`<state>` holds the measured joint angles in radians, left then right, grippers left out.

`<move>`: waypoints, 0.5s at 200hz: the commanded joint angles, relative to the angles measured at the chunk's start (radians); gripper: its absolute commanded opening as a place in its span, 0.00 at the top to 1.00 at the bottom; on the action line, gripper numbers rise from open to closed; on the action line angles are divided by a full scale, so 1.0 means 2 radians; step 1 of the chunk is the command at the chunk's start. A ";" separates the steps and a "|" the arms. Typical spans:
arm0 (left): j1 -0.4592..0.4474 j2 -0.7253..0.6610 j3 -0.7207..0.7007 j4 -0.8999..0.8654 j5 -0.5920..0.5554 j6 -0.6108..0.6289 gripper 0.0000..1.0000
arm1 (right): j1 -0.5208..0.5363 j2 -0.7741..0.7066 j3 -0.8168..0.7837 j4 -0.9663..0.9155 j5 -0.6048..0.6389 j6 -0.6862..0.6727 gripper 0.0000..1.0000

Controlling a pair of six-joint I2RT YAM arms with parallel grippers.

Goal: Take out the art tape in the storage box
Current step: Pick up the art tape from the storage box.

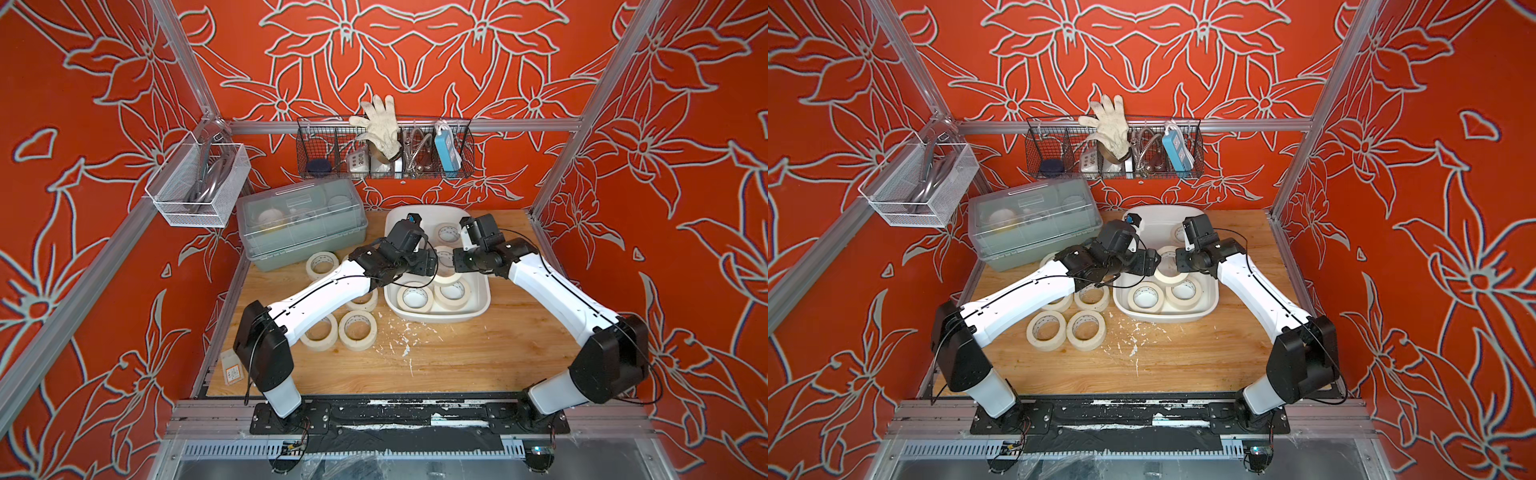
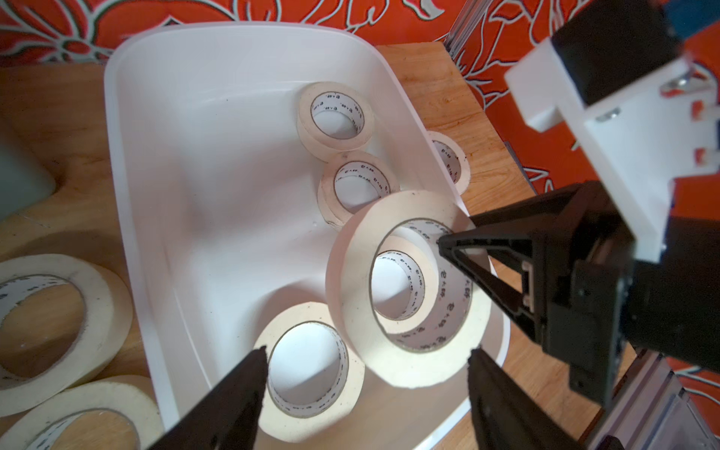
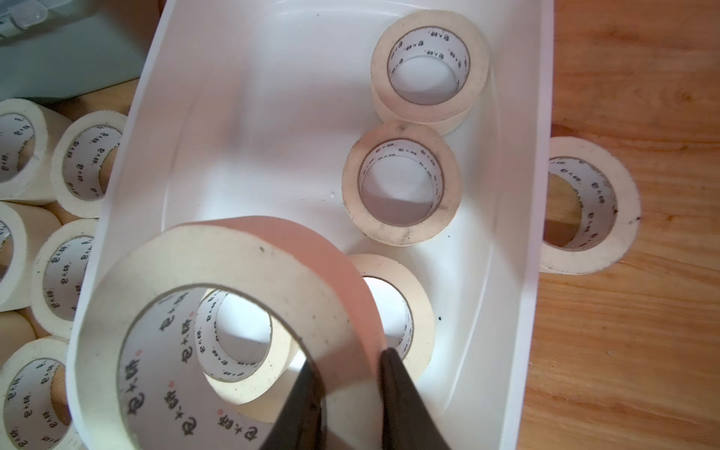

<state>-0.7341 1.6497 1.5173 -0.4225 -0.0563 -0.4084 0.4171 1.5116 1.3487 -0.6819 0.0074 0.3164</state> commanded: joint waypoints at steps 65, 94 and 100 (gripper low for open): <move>0.028 -0.063 -0.069 0.038 0.007 -0.048 0.13 | -0.135 0.016 0.077 -0.030 0.065 0.025 1.00; 0.030 -0.060 -0.071 0.035 0.009 -0.052 0.13 | -0.185 0.025 0.082 -0.018 0.085 0.049 1.00; 0.029 -0.058 -0.070 0.034 0.009 -0.052 0.14 | -0.197 0.027 0.081 -0.014 0.087 0.057 1.00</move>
<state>-0.6796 1.5440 1.3769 -0.3714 -0.0414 -0.4976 0.0910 1.5482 1.4769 -0.7330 0.1253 0.3573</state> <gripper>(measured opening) 0.866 0.247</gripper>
